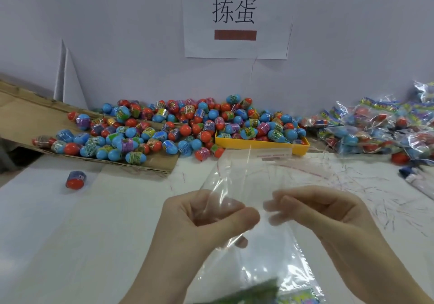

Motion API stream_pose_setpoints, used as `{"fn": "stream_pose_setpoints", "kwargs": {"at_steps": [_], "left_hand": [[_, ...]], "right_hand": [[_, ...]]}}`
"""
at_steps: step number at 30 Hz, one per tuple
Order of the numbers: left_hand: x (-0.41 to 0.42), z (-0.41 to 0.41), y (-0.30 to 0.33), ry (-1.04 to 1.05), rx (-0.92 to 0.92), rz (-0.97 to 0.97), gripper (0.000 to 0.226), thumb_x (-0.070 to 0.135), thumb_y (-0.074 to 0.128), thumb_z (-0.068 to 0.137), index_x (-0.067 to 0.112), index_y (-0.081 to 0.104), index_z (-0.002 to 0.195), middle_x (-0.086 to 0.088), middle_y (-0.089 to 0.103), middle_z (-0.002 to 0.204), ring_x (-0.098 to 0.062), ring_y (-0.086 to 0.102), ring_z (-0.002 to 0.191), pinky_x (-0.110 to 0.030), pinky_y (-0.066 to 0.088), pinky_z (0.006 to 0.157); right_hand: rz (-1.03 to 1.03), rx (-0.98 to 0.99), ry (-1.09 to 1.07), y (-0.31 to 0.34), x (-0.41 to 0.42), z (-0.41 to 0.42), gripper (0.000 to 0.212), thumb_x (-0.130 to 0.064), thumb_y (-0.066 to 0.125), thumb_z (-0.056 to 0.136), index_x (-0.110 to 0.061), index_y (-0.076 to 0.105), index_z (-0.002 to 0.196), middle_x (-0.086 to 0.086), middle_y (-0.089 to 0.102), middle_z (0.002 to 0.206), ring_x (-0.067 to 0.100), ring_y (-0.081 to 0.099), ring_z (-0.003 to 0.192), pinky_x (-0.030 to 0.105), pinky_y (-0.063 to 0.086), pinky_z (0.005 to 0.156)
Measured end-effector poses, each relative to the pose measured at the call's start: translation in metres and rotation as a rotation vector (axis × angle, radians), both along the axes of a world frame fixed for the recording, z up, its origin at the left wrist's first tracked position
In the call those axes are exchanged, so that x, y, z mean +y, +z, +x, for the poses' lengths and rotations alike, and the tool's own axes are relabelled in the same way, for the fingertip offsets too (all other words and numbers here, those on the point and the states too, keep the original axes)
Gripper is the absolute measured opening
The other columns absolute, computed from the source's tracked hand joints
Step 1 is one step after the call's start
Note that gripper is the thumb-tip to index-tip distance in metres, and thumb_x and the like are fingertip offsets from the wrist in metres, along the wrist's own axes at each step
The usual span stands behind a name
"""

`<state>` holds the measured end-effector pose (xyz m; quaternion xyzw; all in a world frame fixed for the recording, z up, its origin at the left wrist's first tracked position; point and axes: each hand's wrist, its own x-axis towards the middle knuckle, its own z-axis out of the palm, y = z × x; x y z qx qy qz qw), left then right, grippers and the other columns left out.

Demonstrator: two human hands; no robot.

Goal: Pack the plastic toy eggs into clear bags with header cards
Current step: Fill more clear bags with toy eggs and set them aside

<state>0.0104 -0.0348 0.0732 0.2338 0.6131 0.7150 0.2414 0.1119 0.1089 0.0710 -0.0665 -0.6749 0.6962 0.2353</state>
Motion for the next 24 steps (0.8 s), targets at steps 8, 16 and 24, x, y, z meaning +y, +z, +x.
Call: {"fn": "stream_pose_setpoints", "kwargs": {"at_steps": [8, 16, 24], "left_hand": [[0.018, -0.01, -0.035, -0.033, -0.432, -0.006, 0.034, 0.033, 0.057, 0.08, 0.006, 0.073, 0.066, -0.01, 0.073, 0.072, -0.015, 0.067, 0.052, -0.018, 0.051, 0.045], [0.047, -0.015, -0.089, 0.177, 0.207, -0.362, 0.016, 0.02, 0.065, 0.084, 0.028, 0.067, 0.071, 0.007, 0.06, 0.079, 0.002, 0.057, 0.067, -0.002, 0.039, 0.062], [0.054, -0.008, -0.088, 0.229, 0.53, -0.433, 0.066, 0.045, 0.062, 0.081, 0.029, 0.032, 0.138, 0.023, 0.028, 0.117, 0.007, 0.025, 0.112, -0.005, 0.017, 0.094]], "right_hand": [[0.081, -0.053, -0.392, -0.001, 0.029, 0.004, 0.013, -0.024, 0.078, 0.056, -0.027, 0.076, 0.069, 0.0, 0.072, 0.069, 0.014, 0.064, 0.052, 0.015, 0.049, 0.048], [0.061, -0.031, -0.499, 0.01, 0.054, 0.022, 0.063, -0.065, 0.082, 0.018, -0.029, 0.076, 0.069, 0.001, 0.069, 0.062, 0.011, 0.06, 0.045, 0.013, 0.047, 0.046], [-0.049, -0.056, -0.283, 0.011, 0.042, 0.012, 0.065, -0.053, 0.087, 0.01, -0.013, 0.075, 0.06, 0.006, 0.065, 0.055, 0.01, 0.055, 0.039, 0.013, 0.042, 0.04]]}}
